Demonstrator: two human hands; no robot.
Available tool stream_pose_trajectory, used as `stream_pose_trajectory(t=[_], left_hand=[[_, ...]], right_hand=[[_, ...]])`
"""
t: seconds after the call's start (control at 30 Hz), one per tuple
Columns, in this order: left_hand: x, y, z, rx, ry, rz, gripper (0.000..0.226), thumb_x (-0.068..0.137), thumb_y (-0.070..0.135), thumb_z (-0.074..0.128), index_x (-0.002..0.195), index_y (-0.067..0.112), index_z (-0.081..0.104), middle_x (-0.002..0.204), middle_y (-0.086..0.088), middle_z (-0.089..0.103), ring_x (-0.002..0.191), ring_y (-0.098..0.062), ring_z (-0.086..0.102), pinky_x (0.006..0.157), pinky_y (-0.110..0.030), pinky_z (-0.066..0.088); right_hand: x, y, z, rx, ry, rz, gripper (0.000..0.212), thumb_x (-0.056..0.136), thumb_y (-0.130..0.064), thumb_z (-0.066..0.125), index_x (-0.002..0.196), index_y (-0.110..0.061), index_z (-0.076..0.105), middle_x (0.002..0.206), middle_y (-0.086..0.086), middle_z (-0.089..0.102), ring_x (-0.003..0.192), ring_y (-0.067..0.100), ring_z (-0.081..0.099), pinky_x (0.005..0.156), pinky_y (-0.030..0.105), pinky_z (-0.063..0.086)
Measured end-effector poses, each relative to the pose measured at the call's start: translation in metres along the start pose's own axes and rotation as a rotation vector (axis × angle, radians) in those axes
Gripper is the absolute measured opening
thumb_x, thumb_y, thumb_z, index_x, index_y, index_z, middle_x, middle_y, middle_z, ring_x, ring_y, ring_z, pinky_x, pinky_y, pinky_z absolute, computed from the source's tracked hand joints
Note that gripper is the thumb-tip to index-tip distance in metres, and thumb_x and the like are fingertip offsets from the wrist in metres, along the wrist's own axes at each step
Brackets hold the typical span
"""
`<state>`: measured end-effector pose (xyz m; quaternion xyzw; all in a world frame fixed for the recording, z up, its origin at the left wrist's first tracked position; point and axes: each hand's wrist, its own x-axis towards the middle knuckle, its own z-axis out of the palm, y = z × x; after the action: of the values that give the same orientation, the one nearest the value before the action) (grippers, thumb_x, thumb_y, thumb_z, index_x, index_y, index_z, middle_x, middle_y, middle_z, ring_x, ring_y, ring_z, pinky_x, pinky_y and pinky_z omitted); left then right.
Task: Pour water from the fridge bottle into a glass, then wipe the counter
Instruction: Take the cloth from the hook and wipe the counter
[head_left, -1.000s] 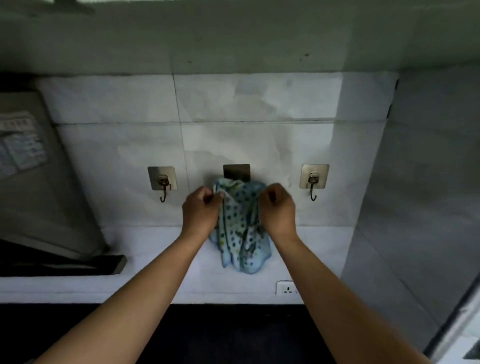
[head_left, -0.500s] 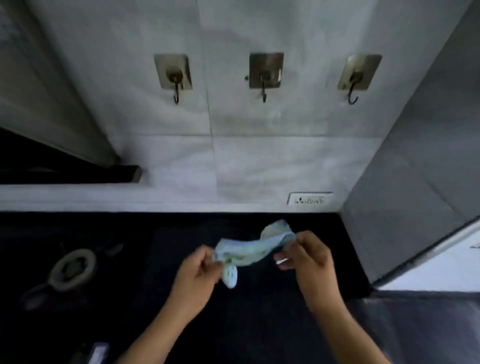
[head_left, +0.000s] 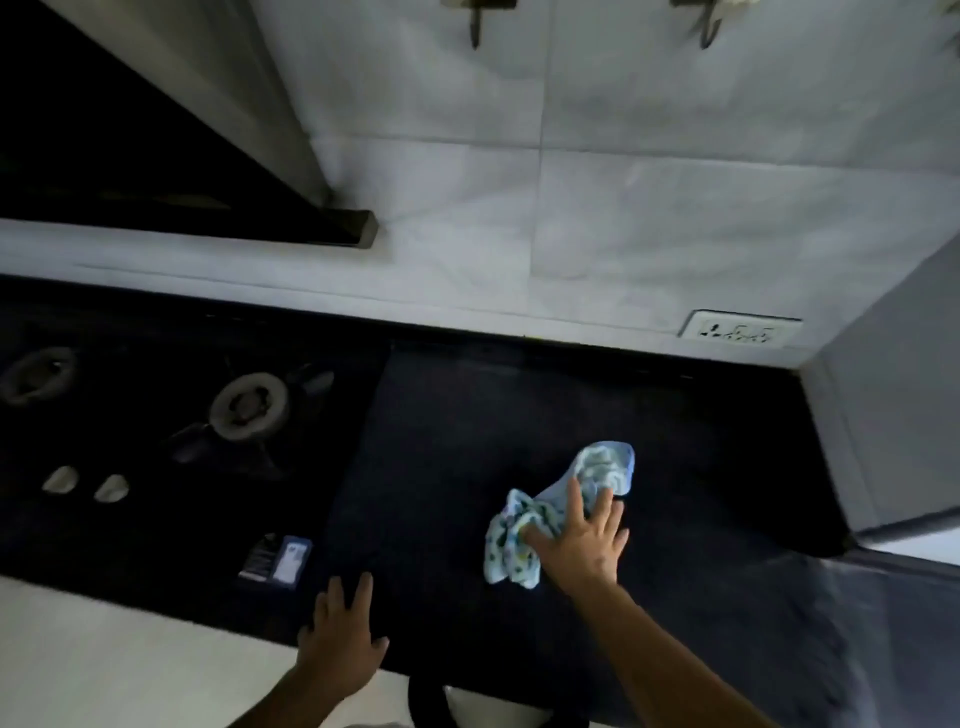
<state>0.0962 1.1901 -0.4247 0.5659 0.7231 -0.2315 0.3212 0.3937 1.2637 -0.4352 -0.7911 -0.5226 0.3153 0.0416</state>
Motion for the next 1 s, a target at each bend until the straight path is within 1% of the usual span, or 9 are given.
stream_pose_trajectory(t=[0.1, 0.27, 0.4, 0.5, 0.67, 0.77, 0.83, 0.9, 1.0], left_hand=[[-0.004, -0.019, 0.005, 0.019, -0.031, -0.003, 0.095, 0.091, 0.054, 0.056, 0.158, 0.032, -0.008, 0.167, -0.014, -0.009, 0.154, -0.034, 0.002, 0.118, -0.052, 0.026], [0.0, -0.033, -0.001, 0.047, -0.069, 0.015, 0.096, 0.09, 0.054, 0.056, 0.159, 0.032, -0.007, 0.167, -0.016, -0.011, 0.155, -0.033, 0.003, 0.118, -0.05, 0.027], [0.004, -0.037, 0.001, 0.063, -0.086, 0.025, 0.098, 0.09, 0.053, 0.057, 0.159, 0.031, -0.009, 0.166, -0.017, -0.014, 0.155, -0.034, 0.002, 0.119, -0.049, 0.027], [0.006, -0.038, 0.003, 0.086, -0.098, 0.041, 0.1, 0.089, 0.054, 0.058, 0.158, 0.03, -0.011, 0.165, -0.019, -0.015, 0.154, -0.036, 0.002, 0.119, -0.048, 0.026], [0.009, -0.038, 0.006, 0.116, -0.114, 0.064, 0.106, 0.086, 0.056, 0.059, 0.158, 0.027, -0.014, 0.164, -0.023, -0.017, 0.154, -0.041, 0.001, 0.12, -0.048, 0.026], [0.012, -0.038, 0.007, 0.11, -0.116, 0.067, 0.109, 0.084, 0.056, 0.06, 0.158, 0.026, -0.014, 0.163, -0.024, -0.018, 0.153, -0.042, 0.0, 0.12, -0.048, 0.026], [0.012, -0.035, 0.007, 0.109, -0.124, 0.066, 0.109, 0.085, 0.055, 0.06, 0.158, 0.025, -0.015, 0.163, -0.025, -0.018, 0.153, -0.043, -0.001, 0.12, -0.048, 0.025], [0.011, -0.033, 0.006, 0.116, -0.128, 0.061, 0.108, 0.086, 0.054, 0.06, 0.158, 0.025, -0.015, 0.163, -0.025, -0.019, 0.153, -0.043, -0.001, 0.121, -0.049, 0.025], [0.009, -0.032, 0.005, 0.134, -0.116, 0.056, 0.106, 0.088, 0.053, 0.06, 0.158, 0.024, -0.015, 0.163, -0.025, -0.017, 0.153, -0.043, 0.0, 0.12, -0.049, 0.026]], right_hand=[[0.028, -0.035, 0.01, -0.13, -0.059, -0.127, 0.099, 0.074, -0.08, 0.05, 0.156, -0.041, 0.01, 0.165, 0.013, -0.007, 0.148, 0.046, -0.011, 0.12, 0.058, 0.008], [-0.023, -0.064, 0.072, -0.413, -0.136, -0.883, 0.072, 0.055, -0.069, 0.066, 0.12, -0.038, 0.061, 0.139, 0.0, 0.042, 0.132, 0.055, 0.033, 0.094, 0.067, 0.046], [-0.049, -0.019, 0.066, -0.33, -0.165, -1.119, 0.053, 0.075, -0.058, 0.067, 0.124, -0.039, 0.061, 0.145, -0.004, 0.05, 0.138, 0.037, 0.04, 0.11, 0.055, 0.037], [-0.025, 0.047, 0.008, -0.207, 0.071, -0.815, 0.034, 0.088, -0.048, 0.065, 0.122, -0.042, 0.062, 0.137, -0.02, 0.053, 0.127, 0.011, 0.053, 0.101, 0.037, 0.051], [0.001, 0.192, -0.056, -0.333, 0.242, -0.043, 0.074, 0.08, -0.059, 0.037, 0.131, -0.01, 0.061, 0.14, 0.02, 0.055, 0.127, 0.043, 0.047, 0.105, 0.062, 0.034], [-0.012, 0.17, -0.027, -0.42, 0.217, 0.132, 0.055, 0.078, -0.038, 0.046, 0.121, -0.012, 0.069, 0.132, 0.026, 0.058, 0.123, 0.044, 0.045, 0.105, 0.067, 0.027], [-0.022, 0.111, 0.005, -0.524, 0.172, -0.102, 0.046, 0.077, -0.028, 0.047, 0.114, -0.026, 0.074, 0.134, 0.025, 0.058, 0.126, 0.048, 0.041, 0.1, 0.071, 0.028], [-0.032, 0.043, 0.044, -0.605, 0.022, -0.478, 0.048, 0.087, -0.027, 0.045, 0.132, -0.032, 0.061, 0.148, 0.021, 0.045, 0.136, 0.051, 0.03, 0.103, 0.072, 0.025], [-0.037, -0.04, 0.094, -0.664, -0.244, -1.016, 0.06, 0.084, -0.05, 0.058, 0.14, -0.028, 0.051, 0.153, 0.009, 0.042, 0.142, 0.05, 0.025, 0.114, 0.068, 0.022]])
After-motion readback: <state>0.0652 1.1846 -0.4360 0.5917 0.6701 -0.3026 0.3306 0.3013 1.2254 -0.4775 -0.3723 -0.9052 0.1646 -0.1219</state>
